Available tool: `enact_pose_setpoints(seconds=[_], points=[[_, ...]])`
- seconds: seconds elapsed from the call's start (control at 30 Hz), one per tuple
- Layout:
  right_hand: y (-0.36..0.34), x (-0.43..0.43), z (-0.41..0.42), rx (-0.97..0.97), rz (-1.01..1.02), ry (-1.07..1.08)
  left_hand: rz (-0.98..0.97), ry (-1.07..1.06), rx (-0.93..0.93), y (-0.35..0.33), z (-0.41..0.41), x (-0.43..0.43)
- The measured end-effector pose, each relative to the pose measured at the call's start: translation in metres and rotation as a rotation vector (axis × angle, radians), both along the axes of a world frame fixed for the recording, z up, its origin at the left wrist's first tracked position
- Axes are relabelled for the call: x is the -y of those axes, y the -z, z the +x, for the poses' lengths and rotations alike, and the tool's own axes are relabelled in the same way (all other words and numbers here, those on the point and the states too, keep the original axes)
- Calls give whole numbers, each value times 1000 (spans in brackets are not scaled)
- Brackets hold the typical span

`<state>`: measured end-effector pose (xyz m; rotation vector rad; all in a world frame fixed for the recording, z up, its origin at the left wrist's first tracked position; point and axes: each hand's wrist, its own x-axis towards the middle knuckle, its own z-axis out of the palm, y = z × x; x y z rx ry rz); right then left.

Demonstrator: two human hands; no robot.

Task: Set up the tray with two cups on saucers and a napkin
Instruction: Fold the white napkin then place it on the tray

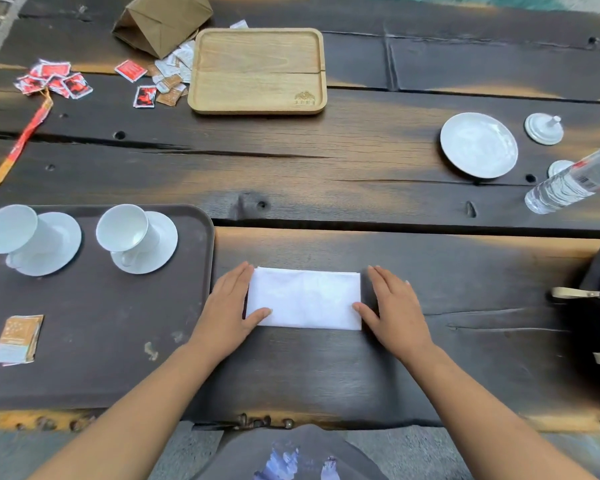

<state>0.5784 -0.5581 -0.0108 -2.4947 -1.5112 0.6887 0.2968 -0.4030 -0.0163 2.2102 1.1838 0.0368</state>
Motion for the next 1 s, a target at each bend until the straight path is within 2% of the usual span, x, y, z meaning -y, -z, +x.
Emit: enact_pose_setpoints(seconds=[0.13,0.3,0.47,0.73,1.0], points=[[-3,-1,-13,46,-13,240,-53,-254,36,5,7,11],[-3,-10,-23,-111,-34,419,-135,-450,-10,10,17,12],[1,-19,-24,-207,-68,545,-146,-489,-49,8,24,10],[7,-27,-27,-190,-105,529,-59,-424,-214,5,36,10],[12,-30,-29,-155,-155,511,-142,-450,-201,6,36,6]])
